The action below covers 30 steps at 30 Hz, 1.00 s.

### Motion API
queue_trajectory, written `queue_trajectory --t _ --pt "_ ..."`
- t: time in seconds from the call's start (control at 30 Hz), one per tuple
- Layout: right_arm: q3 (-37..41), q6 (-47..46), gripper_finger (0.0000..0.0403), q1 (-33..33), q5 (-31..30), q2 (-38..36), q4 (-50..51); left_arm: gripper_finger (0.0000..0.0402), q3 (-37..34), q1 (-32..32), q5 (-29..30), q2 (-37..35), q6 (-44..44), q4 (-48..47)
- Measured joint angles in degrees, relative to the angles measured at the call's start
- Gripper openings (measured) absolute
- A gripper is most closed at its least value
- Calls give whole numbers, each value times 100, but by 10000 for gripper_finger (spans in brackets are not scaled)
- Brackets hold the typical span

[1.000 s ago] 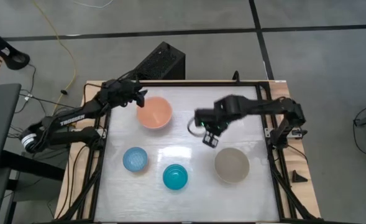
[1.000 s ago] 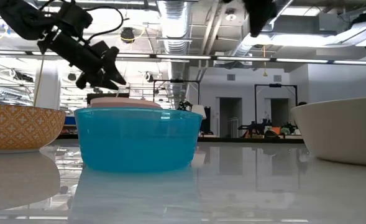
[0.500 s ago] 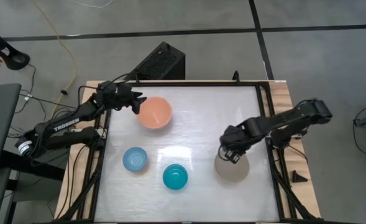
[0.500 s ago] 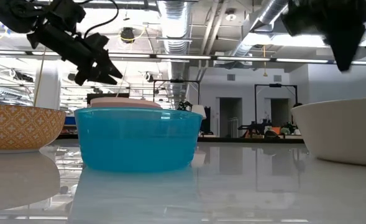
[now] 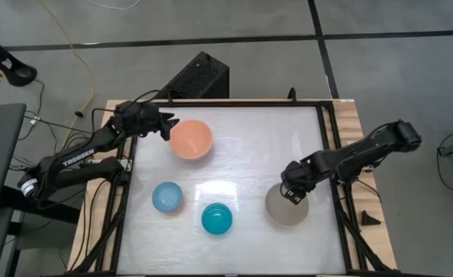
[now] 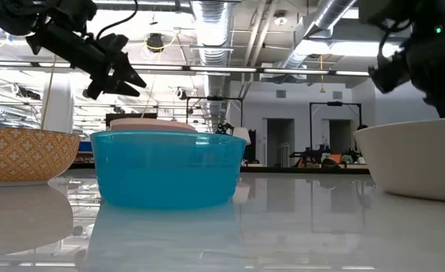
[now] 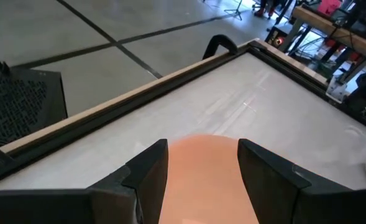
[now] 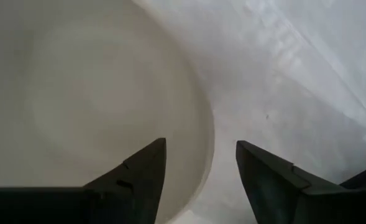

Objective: Nest bowls inside each other
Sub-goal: Stack the gray ceramic bowl on top of the orange bowl

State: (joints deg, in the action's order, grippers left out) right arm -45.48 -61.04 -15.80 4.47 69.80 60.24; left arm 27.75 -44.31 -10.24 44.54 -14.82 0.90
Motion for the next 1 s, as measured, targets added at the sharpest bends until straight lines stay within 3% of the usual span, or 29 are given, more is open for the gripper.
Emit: queue_trajectory --t 0.17,0.27,0.5,0.7,0.87,1.0 --pt "323 266 223 58 154 72 -611 183 0 0 -19 -273 -157 -275" --pt "372 487 195 162 193 78 -862 183 0 0 -135 -543 -172 -584" --pt "362 1370 33 826 835 58 -1011 183 0 0 -73 -1397 -85 -1668" --pt "-289 1976 34 1571 1346 65 -994 183 -165 0 24 -2173 -297 -2075" --pt "-1484 2459 34 2177 1110 269 -1160 183 -513 0 53 -2759 -702 -2122" --pt "-2642 3093 34 2572 1029 834 -1322 183 -719 0 55 -3086 -887 -2135"
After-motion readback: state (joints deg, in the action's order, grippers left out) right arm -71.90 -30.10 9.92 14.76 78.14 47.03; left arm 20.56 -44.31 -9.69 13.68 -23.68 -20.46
